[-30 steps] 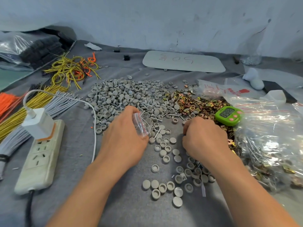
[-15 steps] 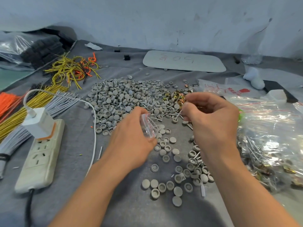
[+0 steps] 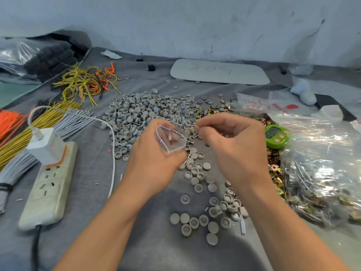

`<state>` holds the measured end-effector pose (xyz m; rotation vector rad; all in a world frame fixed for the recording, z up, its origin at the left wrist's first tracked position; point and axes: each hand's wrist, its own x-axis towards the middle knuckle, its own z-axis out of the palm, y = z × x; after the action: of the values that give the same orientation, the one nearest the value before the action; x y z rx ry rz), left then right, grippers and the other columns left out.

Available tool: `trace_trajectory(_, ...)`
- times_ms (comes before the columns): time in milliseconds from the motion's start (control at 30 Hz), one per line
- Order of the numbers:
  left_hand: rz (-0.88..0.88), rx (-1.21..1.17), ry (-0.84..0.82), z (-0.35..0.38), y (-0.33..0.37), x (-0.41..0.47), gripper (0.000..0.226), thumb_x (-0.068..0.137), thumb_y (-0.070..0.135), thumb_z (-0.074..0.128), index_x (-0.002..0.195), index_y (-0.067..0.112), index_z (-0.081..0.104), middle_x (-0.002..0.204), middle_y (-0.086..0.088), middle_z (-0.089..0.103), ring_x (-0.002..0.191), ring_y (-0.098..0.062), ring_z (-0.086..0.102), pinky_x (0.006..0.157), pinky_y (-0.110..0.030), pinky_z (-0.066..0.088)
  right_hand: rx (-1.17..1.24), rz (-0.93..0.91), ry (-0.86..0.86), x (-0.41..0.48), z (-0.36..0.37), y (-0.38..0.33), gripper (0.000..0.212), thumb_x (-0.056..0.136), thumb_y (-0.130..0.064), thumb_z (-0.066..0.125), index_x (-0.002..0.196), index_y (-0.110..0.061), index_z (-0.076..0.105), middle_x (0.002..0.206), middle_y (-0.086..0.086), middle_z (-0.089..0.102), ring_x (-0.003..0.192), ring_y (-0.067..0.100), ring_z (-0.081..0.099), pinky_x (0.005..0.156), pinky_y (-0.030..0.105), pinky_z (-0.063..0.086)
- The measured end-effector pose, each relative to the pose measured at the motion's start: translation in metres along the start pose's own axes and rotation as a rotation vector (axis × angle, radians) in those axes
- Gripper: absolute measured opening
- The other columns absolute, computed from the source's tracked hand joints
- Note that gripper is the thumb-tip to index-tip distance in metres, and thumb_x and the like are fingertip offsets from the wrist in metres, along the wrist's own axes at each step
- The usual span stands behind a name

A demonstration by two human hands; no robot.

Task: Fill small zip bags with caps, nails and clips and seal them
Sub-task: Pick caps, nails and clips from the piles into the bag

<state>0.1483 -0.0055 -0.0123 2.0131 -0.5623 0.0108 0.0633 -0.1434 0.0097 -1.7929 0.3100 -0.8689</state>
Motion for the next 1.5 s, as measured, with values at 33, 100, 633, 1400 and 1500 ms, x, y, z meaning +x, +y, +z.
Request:
trace_trajectory(33, -0.004, -0.038, 0.018, 0.0, 0.0, 0.0, 0.045, 0.059, 0.031, 0.074, 0.102, 0.035, 0.061, 0.094, 0.027, 0.068, 0.084, 0.005, 0.064, 0.074, -0.027, 0.049, -0.006, 0.036, 0.029, 0.002, -0.002, 0.004, 0.02, 0.085, -0.009, 0.079, 0.082, -0.028, 0.082, 0.078, -0.017, 0.078, 0.076, 0.002, 0.075, 0.071, 0.022, 0.059)
trace_trajectory(100, -0.024, -0.115, 0.067, 0.0, -0.001, 0.0, 0.042, 0.057, 0.03, 0.072, 0.098, 0.035, 0.063, 0.093, 0.026, 0.07, 0.084, 0.003, 0.067, 0.077, -0.029, 0.052, -0.124, 0.103, 0.049, 0.005, -0.003, 0.015, 0.021, 0.088, -0.01, 0.077, 0.083, -0.03, 0.082, 0.077, -0.02, 0.076, 0.073, -0.005, 0.072, 0.066, 0.013, 0.056)
trace_trajectory(633, -0.073, 0.098, 0.264, -0.016, -0.004, 0.001, 0.044, 0.071, 0.026, 0.074, 0.11, 0.035, 0.055, 0.089, 0.02, 0.065, 0.085, 0.006, 0.058, 0.064, -0.009, 0.036, -0.779, 0.096, -0.5, -0.001, 0.038, 0.039, 0.024, 0.097, -0.024, 0.062, 0.118, -0.036, 0.064, 0.102, 0.0, 0.072, 0.068, 0.02, 0.064, 0.069, 0.038, 0.06)
trace_trajectory(1400, -0.003, 0.256, 0.176, -0.01, -0.003, -0.004, 0.05, 0.077, 0.026, 0.081, 0.106, 0.042, 0.044, 0.09, 0.02, 0.056, 0.081, -0.01, 0.054, 0.07, -0.032, 0.04, -0.127, 0.111, 0.048, 0.005, 0.018, 0.014, 0.024, 0.096, -0.011, 0.066, 0.088, -0.029, 0.08, 0.072, -0.012, 0.075, 0.06, 0.009, 0.069, 0.055, 0.027, 0.058)
trace_trajectory(1500, -0.006, 0.325, 0.108, -0.005, -0.004, -0.003, 0.05, 0.079, 0.02, 0.079, 0.105, 0.041, 0.042, 0.091, 0.015, 0.058, 0.079, -0.005, 0.054, 0.066, -0.034, 0.042, 0.026, -0.013, -0.027, 0.001, 0.01, 0.0, 0.029, 0.093, -0.005, 0.065, 0.082, -0.028, 0.077, 0.072, -0.006, 0.074, 0.065, 0.022, 0.066, 0.055, 0.029, 0.054)
